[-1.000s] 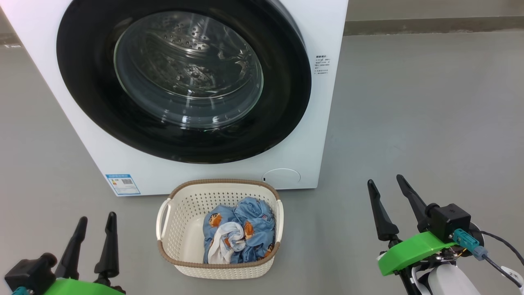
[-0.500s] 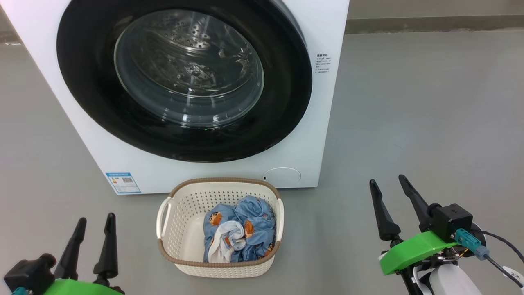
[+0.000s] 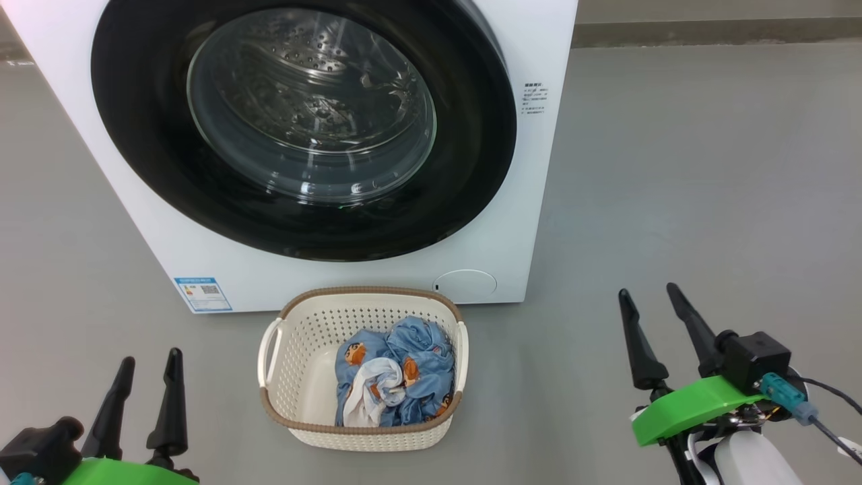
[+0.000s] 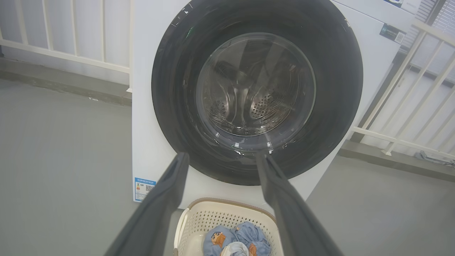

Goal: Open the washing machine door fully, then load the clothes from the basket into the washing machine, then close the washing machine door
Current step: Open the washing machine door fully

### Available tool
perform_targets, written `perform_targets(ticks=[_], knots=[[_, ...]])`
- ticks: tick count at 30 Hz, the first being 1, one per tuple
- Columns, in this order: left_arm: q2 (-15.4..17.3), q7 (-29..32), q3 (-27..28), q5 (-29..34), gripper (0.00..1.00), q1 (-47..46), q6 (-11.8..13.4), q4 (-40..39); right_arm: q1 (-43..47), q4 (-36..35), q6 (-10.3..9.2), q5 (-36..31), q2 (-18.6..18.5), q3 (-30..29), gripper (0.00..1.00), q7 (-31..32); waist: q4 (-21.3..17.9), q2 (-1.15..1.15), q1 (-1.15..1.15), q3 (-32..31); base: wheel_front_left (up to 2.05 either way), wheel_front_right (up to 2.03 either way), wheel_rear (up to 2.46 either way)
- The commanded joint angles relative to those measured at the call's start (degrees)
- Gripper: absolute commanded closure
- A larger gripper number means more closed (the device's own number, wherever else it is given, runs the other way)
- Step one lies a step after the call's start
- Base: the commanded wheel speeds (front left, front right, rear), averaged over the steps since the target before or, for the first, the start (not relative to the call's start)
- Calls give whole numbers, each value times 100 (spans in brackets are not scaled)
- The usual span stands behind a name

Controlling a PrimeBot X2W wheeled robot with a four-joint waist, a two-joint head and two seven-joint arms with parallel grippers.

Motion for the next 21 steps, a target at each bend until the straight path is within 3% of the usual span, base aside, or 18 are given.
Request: perform_targets(ticks=[1, 14, 16, 18, 19, 21], knots=[[153, -79, 241, -29, 0, -213, -21, -178, -268, -174, 26, 72, -25, 62, 0, -71, 8, 0, 0, 16, 0, 0, 0], [251, -79, 279, -146, 0, -190, -21, -350, -505, -70, 26, 187, -25, -95, 0, -71, 67, 0, 0, 259, 0, 0, 0], [297, -79, 289, -163, 0, -198, -21, -400, -573, -27, 26, 248, -25, -118, 33, -71, 84, 0, 0, 331, 0, 0, 0], [342, -79, 319, -184, 0, -205, -21, -446, -658, 0, 26, 268, -25, -126, 74, -71, 96, 0, 0, 406, 0, 0, 0], [365, -79, 329, -200, 0, -208, -21, -470, -705, -2, 26, 340, -25, -127, 98, -71, 102, 0, 0, 446, 0, 0, 0], [417, -79, 336, -240, 0, -220, -21, -527, -802, -11, 26, 446, -25, -137, 100, -71, 117, 0, 0, 541, 0, 0, 0]])
